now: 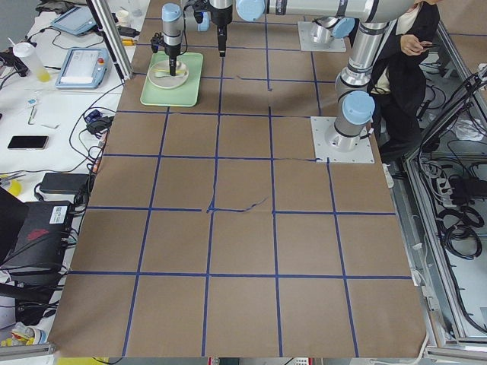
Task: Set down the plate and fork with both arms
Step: 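Move the right gripper over the plate and lower onto the yellow fork, then close the right gripper on the yellow fork's handle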
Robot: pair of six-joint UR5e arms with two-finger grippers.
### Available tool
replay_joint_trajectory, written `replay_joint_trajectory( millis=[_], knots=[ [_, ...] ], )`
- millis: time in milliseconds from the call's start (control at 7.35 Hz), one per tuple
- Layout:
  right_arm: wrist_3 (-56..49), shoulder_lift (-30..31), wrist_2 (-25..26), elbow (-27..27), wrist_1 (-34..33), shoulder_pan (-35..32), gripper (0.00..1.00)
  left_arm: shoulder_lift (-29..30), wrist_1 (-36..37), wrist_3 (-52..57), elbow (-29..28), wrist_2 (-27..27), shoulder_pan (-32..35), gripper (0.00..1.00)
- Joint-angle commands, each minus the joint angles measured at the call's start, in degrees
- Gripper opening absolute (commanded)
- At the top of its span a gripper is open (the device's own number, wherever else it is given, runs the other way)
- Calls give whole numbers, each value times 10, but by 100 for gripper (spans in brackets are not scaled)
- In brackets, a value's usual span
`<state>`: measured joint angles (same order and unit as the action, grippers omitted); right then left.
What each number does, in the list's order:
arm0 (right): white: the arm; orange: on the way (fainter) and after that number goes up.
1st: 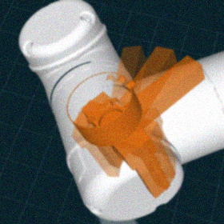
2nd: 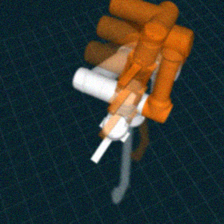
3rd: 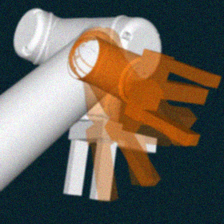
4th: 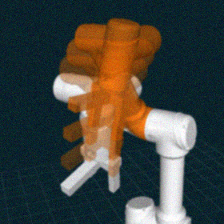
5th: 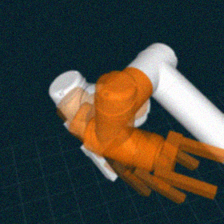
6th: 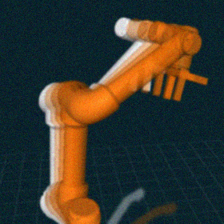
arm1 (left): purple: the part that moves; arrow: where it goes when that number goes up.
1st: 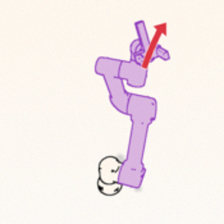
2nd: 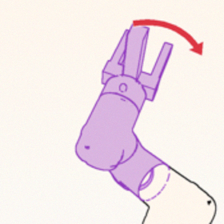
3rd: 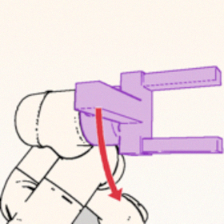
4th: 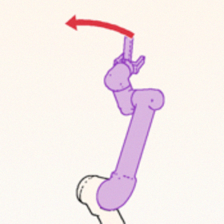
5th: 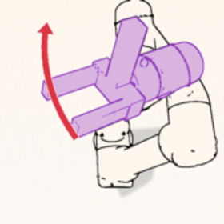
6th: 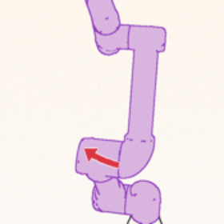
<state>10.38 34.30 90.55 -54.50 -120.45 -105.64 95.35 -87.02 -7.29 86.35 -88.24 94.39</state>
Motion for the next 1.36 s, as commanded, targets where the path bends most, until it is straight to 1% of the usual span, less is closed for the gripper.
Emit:
replay_joint_trajectory(
  millis=[0, 136, 272, 408, 1224],
  knots=[
    [0, 3, 2, 0, 0, 0, 48, 0, 0, 0, 0, 0, 0, 100],
    [-2, 4, 2, 0, 0, 0, 49, 0, 0, 0, 0, 0, 0, 100],
    [-2, 4, 0, -1, 0, 1, 58, 0, 4, 0, 0, 0, 0, 100],
    [-3, 3, -2, -1, 0, 1, 58, 0, 4, 0, 0, 0, -1, 100],
    [-23, 12, 2, -5, 1, 4, 54, -2, 4, 0, -1, 0, -1, 100]
  ],
)
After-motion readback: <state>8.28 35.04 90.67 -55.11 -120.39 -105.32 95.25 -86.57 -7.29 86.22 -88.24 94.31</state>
